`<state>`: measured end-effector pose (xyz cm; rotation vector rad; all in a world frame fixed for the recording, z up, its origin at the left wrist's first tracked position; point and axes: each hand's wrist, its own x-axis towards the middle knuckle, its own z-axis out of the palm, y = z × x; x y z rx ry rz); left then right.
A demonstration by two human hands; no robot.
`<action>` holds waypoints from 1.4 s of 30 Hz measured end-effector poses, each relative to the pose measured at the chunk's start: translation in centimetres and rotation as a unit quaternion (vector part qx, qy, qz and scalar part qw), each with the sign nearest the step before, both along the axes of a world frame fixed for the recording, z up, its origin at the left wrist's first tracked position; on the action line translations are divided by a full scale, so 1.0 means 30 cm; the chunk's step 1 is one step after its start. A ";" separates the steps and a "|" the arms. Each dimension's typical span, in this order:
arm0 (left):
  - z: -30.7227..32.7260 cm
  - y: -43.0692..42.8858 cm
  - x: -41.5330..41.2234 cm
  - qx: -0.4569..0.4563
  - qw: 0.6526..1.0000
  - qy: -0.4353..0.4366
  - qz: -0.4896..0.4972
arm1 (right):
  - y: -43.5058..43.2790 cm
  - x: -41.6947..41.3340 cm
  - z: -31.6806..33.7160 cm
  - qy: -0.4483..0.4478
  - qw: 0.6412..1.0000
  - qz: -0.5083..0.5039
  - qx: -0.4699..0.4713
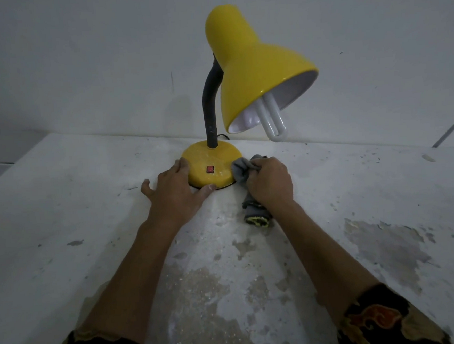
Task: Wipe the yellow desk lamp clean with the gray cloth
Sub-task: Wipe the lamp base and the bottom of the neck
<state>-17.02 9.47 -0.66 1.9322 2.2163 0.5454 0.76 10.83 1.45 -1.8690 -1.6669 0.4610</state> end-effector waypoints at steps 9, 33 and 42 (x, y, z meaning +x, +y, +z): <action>0.004 0.007 0.003 -0.005 1.000 0.006 0.001 | -0.097 -0.082 0.004 -0.080 0.996 0.026 0.000; 0.049 -0.005 -0.023 0.000 0.999 -0.035 0.000 | -0.064 -0.117 -0.023 -0.075 0.996 -0.038 0.026; 0.048 -0.013 -0.024 -0.012 0.998 -0.062 -0.002 | -0.032 0.017 0.017 0.002 1.000 0.013 0.022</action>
